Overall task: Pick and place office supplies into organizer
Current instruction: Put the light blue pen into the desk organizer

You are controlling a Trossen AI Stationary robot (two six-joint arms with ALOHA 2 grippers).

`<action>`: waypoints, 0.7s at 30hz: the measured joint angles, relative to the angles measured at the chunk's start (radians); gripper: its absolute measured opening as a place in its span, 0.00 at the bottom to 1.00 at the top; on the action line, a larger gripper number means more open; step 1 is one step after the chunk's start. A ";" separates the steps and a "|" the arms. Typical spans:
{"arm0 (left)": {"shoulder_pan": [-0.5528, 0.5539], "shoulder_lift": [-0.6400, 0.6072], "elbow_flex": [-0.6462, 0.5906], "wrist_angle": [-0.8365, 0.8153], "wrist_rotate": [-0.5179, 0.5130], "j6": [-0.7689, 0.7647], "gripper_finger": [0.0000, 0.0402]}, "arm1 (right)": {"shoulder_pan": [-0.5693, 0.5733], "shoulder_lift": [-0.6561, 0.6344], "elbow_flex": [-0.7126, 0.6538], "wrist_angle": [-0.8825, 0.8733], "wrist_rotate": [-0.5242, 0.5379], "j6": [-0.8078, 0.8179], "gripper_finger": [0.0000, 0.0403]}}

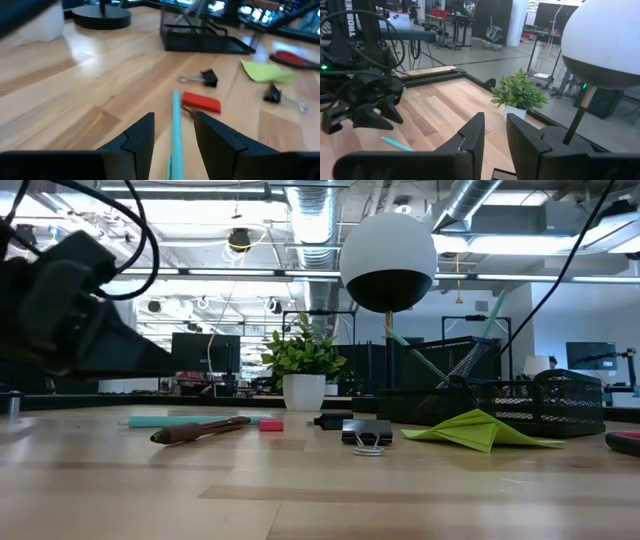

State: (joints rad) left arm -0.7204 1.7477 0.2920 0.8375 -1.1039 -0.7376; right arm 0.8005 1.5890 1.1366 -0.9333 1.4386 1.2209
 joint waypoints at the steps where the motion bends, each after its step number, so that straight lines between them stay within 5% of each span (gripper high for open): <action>1: -0.010 0.011 0.000 0.010 -0.002 0.012 0.34 | 0.000 0.000 0.000 0.000 0.000 -0.001 0.19; 21: -0.003 0.055 0.000 -0.089 0.087 -0.104 0.34 | -0.004 0.000 0.000 0.004 -0.001 -0.018 0.19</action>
State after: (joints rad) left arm -0.7230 1.8023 0.2924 0.7489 -1.0169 -0.8419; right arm 0.7963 1.5890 1.1366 -0.9296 1.4376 1.2034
